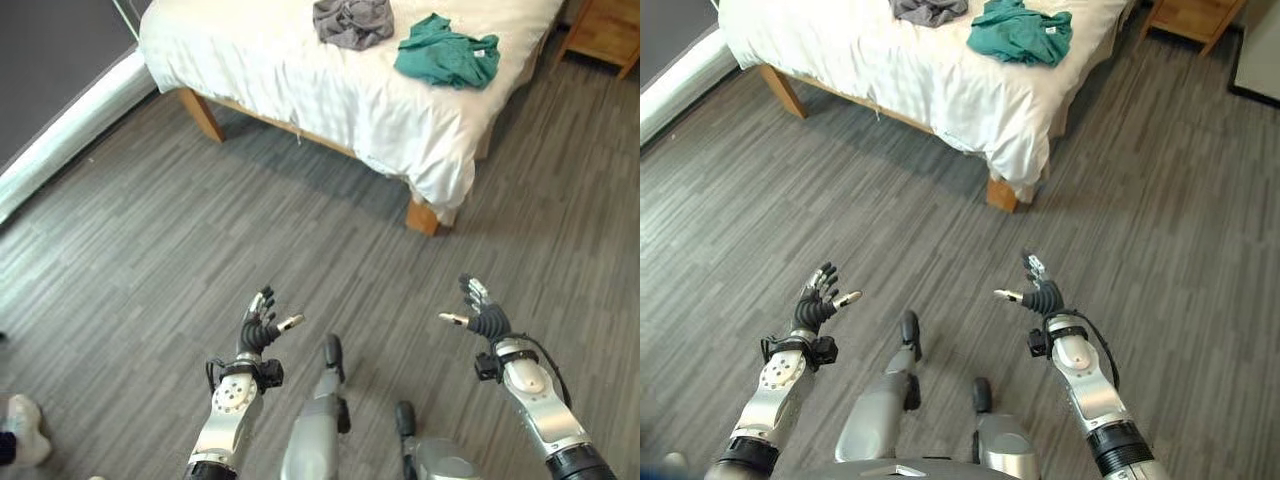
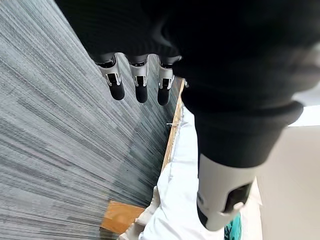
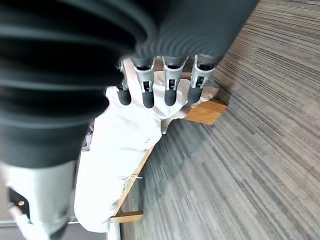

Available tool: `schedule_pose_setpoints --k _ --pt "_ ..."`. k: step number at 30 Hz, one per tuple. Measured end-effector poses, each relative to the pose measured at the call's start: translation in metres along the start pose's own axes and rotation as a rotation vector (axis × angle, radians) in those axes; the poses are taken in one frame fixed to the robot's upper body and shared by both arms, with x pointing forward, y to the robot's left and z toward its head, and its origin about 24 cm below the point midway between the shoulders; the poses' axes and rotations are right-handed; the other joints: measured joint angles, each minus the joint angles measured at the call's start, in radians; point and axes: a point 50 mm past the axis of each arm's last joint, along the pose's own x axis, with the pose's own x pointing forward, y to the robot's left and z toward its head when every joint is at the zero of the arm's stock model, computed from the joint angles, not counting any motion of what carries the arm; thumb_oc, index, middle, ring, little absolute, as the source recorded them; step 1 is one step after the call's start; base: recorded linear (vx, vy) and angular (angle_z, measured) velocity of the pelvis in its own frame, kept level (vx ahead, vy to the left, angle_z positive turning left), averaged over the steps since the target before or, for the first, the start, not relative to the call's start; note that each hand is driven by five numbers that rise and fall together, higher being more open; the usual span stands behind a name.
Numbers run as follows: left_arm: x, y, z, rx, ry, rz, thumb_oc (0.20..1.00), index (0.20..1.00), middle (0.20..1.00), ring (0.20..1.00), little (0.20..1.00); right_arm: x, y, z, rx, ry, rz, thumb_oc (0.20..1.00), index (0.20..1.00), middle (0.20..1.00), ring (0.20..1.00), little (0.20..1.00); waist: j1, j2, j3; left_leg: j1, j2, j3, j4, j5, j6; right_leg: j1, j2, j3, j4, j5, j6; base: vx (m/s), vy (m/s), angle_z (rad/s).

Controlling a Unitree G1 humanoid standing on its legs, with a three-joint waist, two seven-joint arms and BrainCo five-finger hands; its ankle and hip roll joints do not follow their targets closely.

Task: Pick up bed clothes into laundry basket.

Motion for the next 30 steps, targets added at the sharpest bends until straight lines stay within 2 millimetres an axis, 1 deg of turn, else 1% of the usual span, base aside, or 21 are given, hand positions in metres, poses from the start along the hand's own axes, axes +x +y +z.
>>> schedule_pose_setpoints --k 1,3,5,6,7,8,9,11,12,13,15,16,17,19,20,22,24,25,26,28,30 --pt "0.000 -0.003 0.001 0.005 -0.003 -0.020 1.000 1.000 1.000 1.000 1.000 -0.007 0.000 -0.004 -0.003 0.010 0.003 1.000 1.000 1.000 1.000 1.000 0.000 0.008 -0.011 0.065 -0.009 -0.001 0.005 0.001 0.006 0.049 -0.023 0.005 -0.013 -0.028 0.011 0.33 0.125 -0.24" --pt "0.000 -0.005 0.003 0.016 -0.012 -0.041 1.000 1.000 1.000 1.000 1.000 -0.011 0.007 -0.008 0.001 0.029 0.029 1.000 1.000 1.000 1.000 1.000 0.021 -0.039 -0.030 0.066 -0.061 0.016 0.085 0.018 0.032 0.009 -0.075 0.055 0.132 -0.102 0.055 0.28 0.110 -0.76" --pt "0.004 -0.010 0.005 0.073 -0.008 -0.087 1.000 1.000 1.000 1.000 1.000 -0.007 0.019 -0.002 0.004 0.003 0.078 1.000 1.000 1.000 1.000 1.000 0.001 -0.029 -0.020 0.096 -0.064 0.033 0.095 0.041 0.042 -0.281 -0.074 0.022 0.729 -0.091 0.106 0.21 0.086 -0.38" --pt "0.003 -0.015 0.007 0.080 -0.017 -0.122 1.000 1.000 1.000 1.000 1.000 -0.015 0.021 -0.006 0.016 0.016 0.082 1.000 1.000 1.000 1.000 1.000 -0.039 -0.038 -0.029 0.132 -0.088 0.029 0.092 0.048 0.079 -0.325 -0.085 0.043 0.833 -0.107 0.120 0.38 0.101 0.39" --pt "0.003 -0.018 0.009 0.085 -0.029 -0.133 1.000 1.000 1.000 1.000 1.000 -0.017 0.025 -0.009 0.028 0.031 0.090 1.000 1.000 1.000 1.000 1.000 -0.046 -0.051 -0.039 0.162 -0.116 0.017 0.079 0.003 0.043 -0.367 -0.091 0.090 0.862 -0.105 0.111 0.51 0.040 0.57" --pt "0.006 -0.017 0.013 0.102 -0.046 -0.136 1.000 1.000 1.000 1.000 1.000 -0.015 0.030 -0.007 0.051 0.022 0.092 1.000 1.000 1.000 1.000 1.000 -0.055 -0.077 -0.041 0.179 -0.116 0.040 0.098 -0.043 -0.003 -0.410 -0.096 0.126 0.861 -0.093 0.092 0.38 0.012 0.44" --pt "0.008 -0.013 0.020 0.124 -0.070 -0.137 1.000 1.000 1.000 1.000 1.000 -0.010 0.034 -0.001 0.076 -0.005 0.088 1.000 1.000 1.000 1.000 1.000 -0.072 -0.084 -0.041 0.145 -0.104 0.057 0.198 -0.081 0.110 -0.452 -0.108 0.121 0.844 -0.084 0.110 0.43 -0.024 0.35" --pt "0.013 -0.009 0.024 0.126 -0.075 -0.115 1.000 1.000 1.000 1.000 1.000 -0.005 0.040 0.010 0.093 -0.050 0.102 1.000 1.000 1.000 1.000 1.000 -0.096 -0.071 -0.028 0.215 -0.138 0.014 0.147 -0.080 0.156 -0.463 -0.088 0.071 0.630 -0.110 0.112 0.76 -0.163 0.77" --pt "0.015 -0.011 0.027 0.117 -0.089 -0.119 1.000 1.000 1.000 1.000 1.000 -0.003 0.039 0.014 0.093 -0.067 0.103 1.000 1.000 1.000 1.000 1.000 -0.120 -0.059 -0.024 0.263 -0.147 -0.019 0.117 -0.137 0.079 -0.457 0.031 0.048 0.427 -0.097 0.071 0.86 -0.210 1.16" --pt "0.016 -0.010 0.028 0.117 -0.090 -0.113 1.000 1.000 1.000 1.000 1.000 -0.003 0.041 0.014 0.102 -0.067 0.106 1.000 1.000 1.000 1.000 1.000 -0.144 -0.077 -0.029 0.267 -0.158 -0.005 0.148 -0.179 0.053 -0.447 0.046 0.021 0.299 -0.080 0.055 0.74 -0.189 1.64" --pt "0.020 -0.011 0.032 0.112 -0.105 -0.115 1.000 1.000 1.000 1.000 1.000 -0.002 0.038 0.012 0.122 -0.063 0.079 1.000 1.000 1.000 1.000 1.000 -0.217 -0.124 -0.035 0.325 -0.221 0.012 0.200 -0.233 0.199 -0.465 0.004 -0.082 0.107 -0.003 0.054 0.61 -0.166 1.43" --pt "0.004 -0.012 0.009 0.068 -0.030 -0.099 1.000 1.000 1.000 1.000 1.000 -0.001 0.033 0.011 0.119 -0.059 0.061 1.000 1.000 1.000 1.000 1.000 -0.228 -0.088 -0.063 0.447 -0.235 0.025 0.112 -0.277 0.139 -0.493 0.023 -0.297 0.088 0.041 0.012 0.66 -0.177 0.19" --pt "-0.004 -0.019 -0.002 0.059 0.008 -0.123 1.000 1.000 1.000 1.000 1.000 -0.003 0.024 0.007 0.103 -0.048 0.041 1.000 1.000 1.000 1.000 1.000 -0.227 -0.045 -0.082 0.513 -0.239 0.036 0.079 -0.284 0.127 -0.497 0.047 -0.376 0.121 0.051 -0.029 0.48 -0.171 -0.24" --pt "-0.013 -0.034 -0.011 0.050 0.034 -0.180 1.000 1.000 1.000 1.000 1.000 -0.008 0.015 -0.002 0.094 -0.012 0.010 1.000 1.000 1.000 1.000 1.000 -0.236 -0.034 -0.100 0.613 -0.270 0.025 0.080 -0.286 0.124 -0.431 0.063 -0.374 0.215 0.059 -0.123 0.44 -0.206 0.04" --pt "-0.015 -0.039 -0.015 0.028 0.050 -0.191 1.000 1.000 1.000 1.000 1.000 -0.010 0.013 -0.011 0.088 0.022 0.003 1.000 1.000 1.000 1.000 1.000 -0.236 -0.029 -0.112 0.620 -0.278 0.035 0.171 -0.297 0.109 -0.396 0.084 -0.306 0.223 0.150 -0.233 0.44 -0.291 -0.13" --pt "-0.014 -0.042 -0.011 -0.001 0.032 -0.188 1.000 1.000 1.000 1.000 1.000 -0.008 0.014 -0.026 0.069 0.095 0.015 1.000 1.000 1.000 1.000 1.000 -0.215 -0.021 -0.130 0.437 -0.228 0.090 0.626 -0.211 0.018 -0.319 0.092 -0.228 0.212 0.094 -0.235 0.37 -0.258 -0.56" --pt "-0.011 -0.036 0.002 0.025 -0.024 -0.193 1.000 1.000 1.000 1.000 1.000 -0.008 0.008 -0.025 0.051 0.091 0.008 1.000 1.000 1.000 1.000 1.000 -0.176 -0.030 -0.129 0.241 -0.157 0.071 1.007 -0.169 0.033 -0.242 0.119 -0.137 0.187 0.096 -0.197 0.39 -0.093 -1.06" --pt "-0.010 -0.029 0.003 0.043 -0.028 -0.180 1.000 1.000 1.000 1.000 1.000 -0.008 0.009 -0.024 0.054 0.089 0.009 1.000 1.000 1.000 1.000 1.000 -0.174 -0.048 -0.132 0.198 -0.135 0.041 1.037 -0.174 0.026 -0.212 0.128 -0.091 0.187 0.095 -0.198 0.51 -0.043 -1.82" --pt "-0.001 -0.021 0.022 0.073 -0.092 -0.157 1.000 1.000 1.000 1.000 1.000 -0.008 0.004 -0.012 0.078 0.035 -0.025 1.000 1.000 1.000 1.000 1.000 -0.111 -0.163 -0.096 0.081 -0.245 -0.093 1.001 -0.204 0.060 -0.137 0.071 0.096 0.177 0.054 -0.168 0.39 0.031 -2.13" --pt "0.001 -0.011 0.026 0.069 -0.106 -0.102 1.000 1.000 1.000 1.000 1.000 -0.003 -0.001 -0.005 0.068 0.005 -0.039 1.000 1.000 1.000 1.000 1.000 -0.095 -0.179 -0.093 -0.003 -0.224 -0.130 0.866 -0.202 0.050 -0.080 0.077 0.138 0.171 0.051 -0.180 0.41 0.078 -1.99" --pt "0.003 -0.009 0.027 0.059 -0.113 -0.082 1.000 1.000 1.000 1.000 1.000 -0.003 -0.005 -0.004 0.043 0.003 -0.043 1.000 1.000 1.000 1.000 1.000 -0.076 -0.178 -0.099 -0.014 -0.191 -0.158 0.634 -0.199 0.055 -0.040 0.079 0.256 0.159 -0.029 -0.135 0.57 0.167 -1.48"
